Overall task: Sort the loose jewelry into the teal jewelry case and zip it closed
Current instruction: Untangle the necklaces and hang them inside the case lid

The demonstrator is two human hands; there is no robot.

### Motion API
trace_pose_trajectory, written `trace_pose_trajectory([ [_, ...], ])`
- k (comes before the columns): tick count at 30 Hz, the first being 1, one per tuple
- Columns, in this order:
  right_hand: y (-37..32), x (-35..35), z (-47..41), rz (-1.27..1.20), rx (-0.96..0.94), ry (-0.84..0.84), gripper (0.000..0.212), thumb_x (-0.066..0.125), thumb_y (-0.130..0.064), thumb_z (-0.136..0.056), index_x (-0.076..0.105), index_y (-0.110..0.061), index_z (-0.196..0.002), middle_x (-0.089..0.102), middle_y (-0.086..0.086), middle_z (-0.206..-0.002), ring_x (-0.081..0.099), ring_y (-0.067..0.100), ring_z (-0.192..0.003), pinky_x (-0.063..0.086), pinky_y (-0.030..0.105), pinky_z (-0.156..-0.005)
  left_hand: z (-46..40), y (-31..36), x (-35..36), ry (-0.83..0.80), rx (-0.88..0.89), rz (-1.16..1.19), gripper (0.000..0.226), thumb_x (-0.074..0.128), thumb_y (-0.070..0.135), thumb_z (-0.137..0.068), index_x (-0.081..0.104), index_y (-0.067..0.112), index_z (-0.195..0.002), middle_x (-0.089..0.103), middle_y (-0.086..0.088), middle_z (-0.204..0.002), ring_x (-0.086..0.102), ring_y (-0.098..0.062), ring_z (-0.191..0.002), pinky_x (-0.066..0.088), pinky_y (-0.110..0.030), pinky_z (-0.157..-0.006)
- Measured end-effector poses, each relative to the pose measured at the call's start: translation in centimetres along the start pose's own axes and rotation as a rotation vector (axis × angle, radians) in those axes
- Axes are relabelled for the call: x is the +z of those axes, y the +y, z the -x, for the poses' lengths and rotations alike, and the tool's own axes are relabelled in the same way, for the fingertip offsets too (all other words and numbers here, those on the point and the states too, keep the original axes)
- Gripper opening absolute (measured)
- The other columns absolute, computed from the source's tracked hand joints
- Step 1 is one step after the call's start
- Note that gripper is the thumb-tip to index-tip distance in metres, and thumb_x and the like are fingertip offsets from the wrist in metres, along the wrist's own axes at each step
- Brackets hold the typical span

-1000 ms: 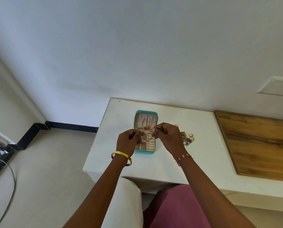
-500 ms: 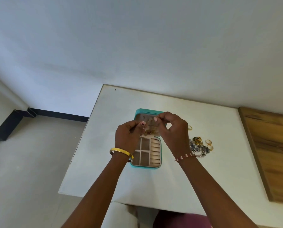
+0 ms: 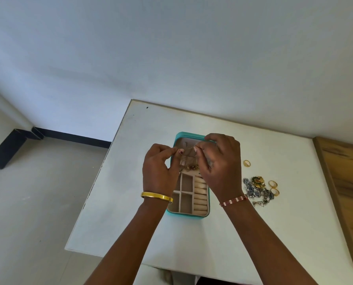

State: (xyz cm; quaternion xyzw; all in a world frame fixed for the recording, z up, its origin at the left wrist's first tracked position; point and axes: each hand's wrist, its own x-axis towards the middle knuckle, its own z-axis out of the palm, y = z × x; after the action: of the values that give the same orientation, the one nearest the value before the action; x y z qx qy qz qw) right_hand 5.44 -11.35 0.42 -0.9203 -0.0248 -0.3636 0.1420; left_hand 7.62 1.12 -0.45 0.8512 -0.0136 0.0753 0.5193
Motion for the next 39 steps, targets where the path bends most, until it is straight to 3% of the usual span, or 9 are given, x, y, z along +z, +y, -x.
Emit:
trace_pose_trajectory([
  [10, -0.5, -1.0, -1.6, -0.132, 0.027, 0.047, 0.018, 0.056, -0.016, -0.083, 0.067, -0.003, -0.083, 0.067, 0.014, -0.095, 0.049, 0.015, -0.094, 0.046, 0.03, -0.079, -0.3, 1.5, -0.4, 0.007, 0.008, 0.156, 0.021, 0.063, 0.019, -0.08, 0.07, 0.007, -0.096, 0.057, 0.001, -0.084, 0.055, -0.014, -0.08, 0.043, -0.001, -0.06],
  [16, 0.0, -0.7, -1.4, -0.134, 0.024, -0.025, 0.019, 0.056, -0.02, -0.083, 0.067, -0.004, -0.082, 0.067, 0.013, -0.093, 0.049, 0.014, -0.093, 0.046, 0.031, -0.078, -0.3, 1.3, 0.0, -0.035, 0.009, 0.121, 0.022, 0.061, 0.02, -0.083, 0.069, 0.009, -0.1, 0.065, -0.005, -0.085, 0.054, -0.008, -0.07, 0.04, 0.001, -0.062],
  [20, 0.4, -0.3, -0.9, -0.129, 0.009, -0.069, 0.02, 0.055, -0.02, -0.084, 0.067, -0.005, -0.082, 0.067, 0.011, -0.09, 0.051, 0.015, -0.091, 0.045, 0.03, -0.077, -0.4, 0.7, 0.2, -0.014, -0.007, 0.074, 0.022, 0.062, 0.02, -0.082, 0.069, 0.008, -0.1, 0.056, 0.001, -0.084, 0.05, -0.007, -0.071, 0.037, 0.003, -0.063],
  [24, 0.6, 0.2, -0.7, -0.112, -0.038, -0.049, 0.014, 0.06, -0.016, -0.082, 0.067, -0.004, -0.083, 0.068, 0.011, -0.088, 0.056, 0.018, -0.089, 0.05, 0.032, -0.077, -0.4, 0.1, 0.4, 0.018, -0.004, 0.015, 0.023, 0.064, 0.02, -0.081, 0.068, 0.007, -0.1, 0.048, 0.001, -0.089, 0.05, -0.015, -0.087, 0.037, -0.004, -0.062],
  [28, 0.4, 0.6, -0.9, -0.123, -0.059, -0.084, 0.019, 0.056, -0.019, -0.083, 0.065, -0.003, -0.087, 0.069, 0.013, -0.093, 0.061, 0.024, -0.093, 0.051, 0.032, -0.081, -0.2, -0.5, 0.5, 0.028, 0.036, 0.008, 0.024, 0.066, 0.02, -0.08, 0.068, 0.006, -0.099, 0.057, -0.007, -0.098, 0.052, -0.014, -0.092, 0.04, -0.007, -0.067],
  [32, 0.4, 0.9, -1.3, -0.139, -0.056, -0.183, 0.023, 0.048, -0.021, -0.085, 0.062, -0.003, -0.088, 0.07, 0.013, -0.088, 0.067, 0.026, -0.08, 0.054, 0.029, -0.068, -0.2, -1.0, 0.6, 0.047, 0.061, 0.008, 0.023, 0.065, 0.018, -0.081, 0.069, 0.005, -0.099, 0.065, -0.01, -0.104, 0.054, -0.011, -0.092, 0.042, -0.011, -0.074],
  [35, 0.8, 0.9, -1.6, -0.113, -0.096, -0.198, 0.019, 0.05, -0.02, -0.083, 0.061, -0.004, -0.087, 0.069, 0.012, -0.083, 0.066, 0.025, -0.073, 0.053, 0.027, -0.061, -0.3, -0.9, 0.8, 0.029, 0.061, 0.002, 0.024, 0.063, 0.017, -0.082, 0.068, 0.004, -0.101, 0.066, -0.011, -0.106, 0.06, -0.016, -0.095, 0.048, -0.021, -0.078],
  [39, 0.9, 0.7, -1.2, -0.122, -0.085, -0.206, 0.015, 0.049, -0.021, -0.083, 0.051, -0.012, -0.094, 0.067, 0.012, -0.097, 0.063, 0.023, -0.085, 0.048, 0.023, -0.07, -0.2, -0.8, 0.8, 0.044, 0.091, 0.004, 0.022, 0.064, 0.016, -0.081, 0.068, 0.005, -0.1, 0.066, -0.01, -0.107, 0.057, -0.012, -0.095, 0.051, -0.026, -0.079],
])
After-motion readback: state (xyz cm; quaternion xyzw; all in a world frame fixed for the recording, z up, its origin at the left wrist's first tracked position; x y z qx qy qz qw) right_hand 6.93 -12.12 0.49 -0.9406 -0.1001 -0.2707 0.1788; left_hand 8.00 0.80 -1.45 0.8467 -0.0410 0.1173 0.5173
